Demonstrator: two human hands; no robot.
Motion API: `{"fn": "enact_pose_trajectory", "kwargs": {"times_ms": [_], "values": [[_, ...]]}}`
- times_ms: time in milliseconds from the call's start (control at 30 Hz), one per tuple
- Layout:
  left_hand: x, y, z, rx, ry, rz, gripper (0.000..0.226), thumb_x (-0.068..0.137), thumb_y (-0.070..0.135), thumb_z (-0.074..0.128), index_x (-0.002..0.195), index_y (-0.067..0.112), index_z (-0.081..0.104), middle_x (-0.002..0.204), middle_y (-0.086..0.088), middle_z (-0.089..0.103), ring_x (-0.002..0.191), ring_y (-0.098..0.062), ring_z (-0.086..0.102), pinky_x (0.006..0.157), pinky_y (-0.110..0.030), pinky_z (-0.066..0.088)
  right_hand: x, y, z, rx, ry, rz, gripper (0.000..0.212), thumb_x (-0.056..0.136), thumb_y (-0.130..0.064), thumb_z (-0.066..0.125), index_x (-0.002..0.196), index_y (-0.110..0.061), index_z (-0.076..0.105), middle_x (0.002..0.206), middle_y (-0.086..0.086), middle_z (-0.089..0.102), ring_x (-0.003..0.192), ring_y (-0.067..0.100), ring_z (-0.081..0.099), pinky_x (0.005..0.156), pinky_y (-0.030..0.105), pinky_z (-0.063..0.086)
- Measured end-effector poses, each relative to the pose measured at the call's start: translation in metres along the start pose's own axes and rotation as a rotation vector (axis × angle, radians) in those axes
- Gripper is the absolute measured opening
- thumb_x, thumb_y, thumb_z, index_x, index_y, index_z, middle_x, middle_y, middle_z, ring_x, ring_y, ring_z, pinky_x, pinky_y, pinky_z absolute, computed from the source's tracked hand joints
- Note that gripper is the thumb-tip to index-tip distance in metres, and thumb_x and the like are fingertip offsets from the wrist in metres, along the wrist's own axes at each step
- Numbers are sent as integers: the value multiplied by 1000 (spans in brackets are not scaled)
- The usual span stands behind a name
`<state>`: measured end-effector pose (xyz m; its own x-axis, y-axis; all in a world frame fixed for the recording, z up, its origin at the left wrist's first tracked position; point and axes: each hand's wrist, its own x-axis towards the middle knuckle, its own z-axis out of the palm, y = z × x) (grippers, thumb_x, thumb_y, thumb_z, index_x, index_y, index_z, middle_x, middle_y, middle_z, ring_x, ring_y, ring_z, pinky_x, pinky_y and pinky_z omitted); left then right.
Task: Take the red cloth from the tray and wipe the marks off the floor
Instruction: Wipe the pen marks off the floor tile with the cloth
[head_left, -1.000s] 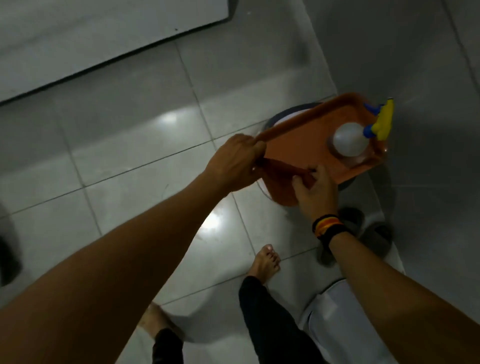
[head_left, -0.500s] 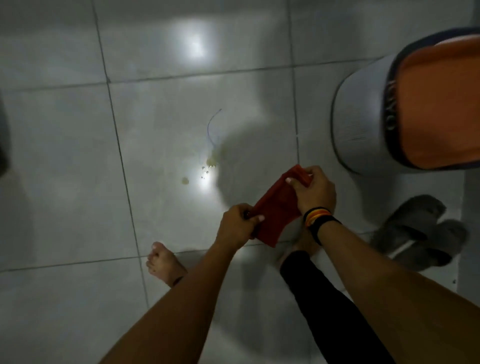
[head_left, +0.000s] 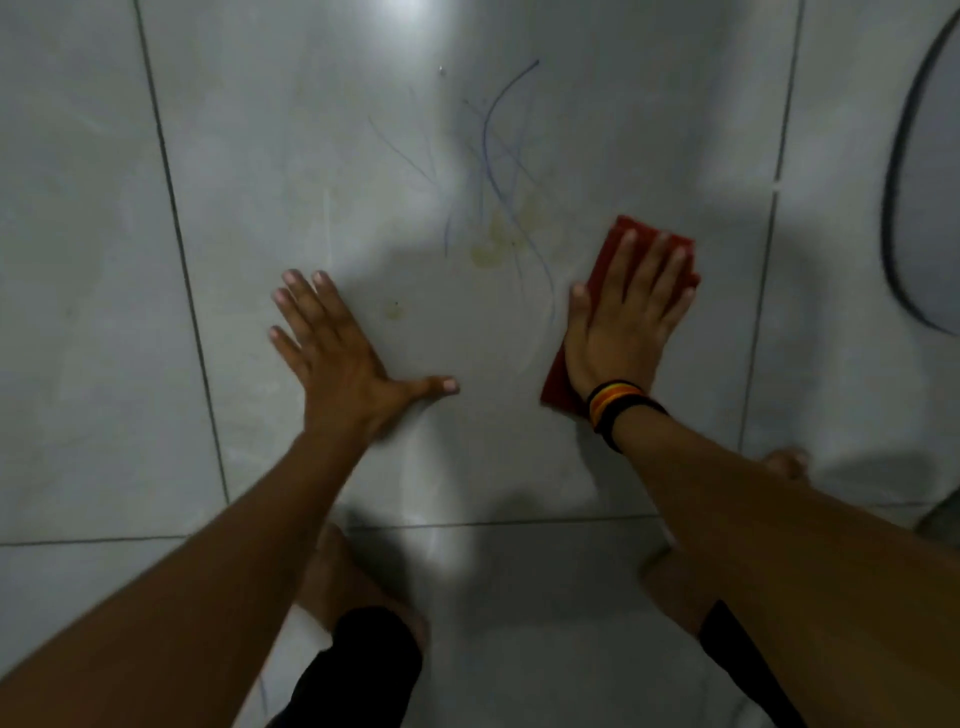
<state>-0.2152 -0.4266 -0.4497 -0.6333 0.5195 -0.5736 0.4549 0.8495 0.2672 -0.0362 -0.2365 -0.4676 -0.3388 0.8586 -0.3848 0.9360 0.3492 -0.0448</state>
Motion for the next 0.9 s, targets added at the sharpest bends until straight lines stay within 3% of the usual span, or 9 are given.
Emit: {"fn": "enact_pose_trajectory", "kwargs": {"times_ms": [67, 133, 267, 433, 533, 600, 700, 800, 900], "values": [[9, -16, 5, 27, -11, 43, 182, 39, 107, 60, 163, -1, -17, 170, -33, -22, 156, -55, -21, 116, -70, -21, 19, -38, 10, 21, 129, -71, 66, 107, -50, 21, 164, -17, 16, 171, 17, 14, 158, 40, 12, 125, 65, 12], [13, -20, 10, 8, -21, 65, 182, 39, 107, 61, 163, -1, -17, 169, -33, -21, 156, -57, -21, 113, -69, -24, 17, -74, 24, 21, 158, -295, 62, 108, -48, 20, 163, -20, 20, 171, 14, 19, 158, 39, 16, 125, 64, 13], [11, -22, -9, -31, -128, 106, 181, 41, 104, 65, 162, 0, -23, 167, -32, -31, 153, -54, -30, 113, -77, -24, -41, -62, 39, -69, 23, -763, 66, 108, -44, 37, 165, -25, 10, 173, 11, 13, 160, 34, 8, 128, 60, 7], [38, -16, -38, -28, -152, 38, 189, 32, 106, 63, 159, 0, -28, 166, -30, -35, 154, -52, -32, 113, -80, -20, -29, 17, 9, -72, -74, -390, 65, 106, -44, 37, 163, -26, 12, 173, 8, 10, 160, 31, 4, 125, 65, 7], [45, -15, -38, -37, -193, 59, 191, 29, 103, 66, 159, -1, -28, 166, -32, -34, 152, -56, -32, 108, -81, -23, 34, -12, -10, 6, 13, -106, 65, 107, -47, 23, 165, -19, 10, 173, 13, 5, 160, 36, 2, 124, 68, 6], [44, -20, -38, -45, -222, 65, 192, 28, 101, 69, 159, 0, -29, 165, -30, -36, 151, -55, -34, 106, -80, -25, 70, -60, -14, 52, 109, -63, 66, 107, -47, 22, 164, -16, 13, 173, 15, 10, 159, 38, 6, 124, 68, 6], [45, -19, -39, -47, -250, 35, 193, 28, 99, 73, 159, 1, -30, 165, -28, -38, 152, -53, -35, 107, -79, -26, 63, -117, -1, -34, 111, -382, 65, 106, -45, 26, 165, -19, 14, 172, 14, 11, 159, 40, 8, 125, 66, 5], [44, -14, -46, -31, -281, 12, 192, 30, 95, 77, 157, 1, -34, 164, -27, -42, 151, -52, -38, 111, -82, -22, 6, -106, 9, -124, -64, -817, 67, 106, -45, 37, 165, -23, 13, 173, 12, 9, 160, 37, 5, 125, 66, 8], [44, -14, -49, -32, -280, -8, 191, 32, 91, 80, 157, 5, -36, 164, -25, -43, 151, -49, -39, 113, -81, -20, -8, -43, 2, -160, -103, -790, 70, 105, -45, 44, 163, -27, 11, 172, 7, 8, 159, 32, 4, 125, 66, 12]]}}
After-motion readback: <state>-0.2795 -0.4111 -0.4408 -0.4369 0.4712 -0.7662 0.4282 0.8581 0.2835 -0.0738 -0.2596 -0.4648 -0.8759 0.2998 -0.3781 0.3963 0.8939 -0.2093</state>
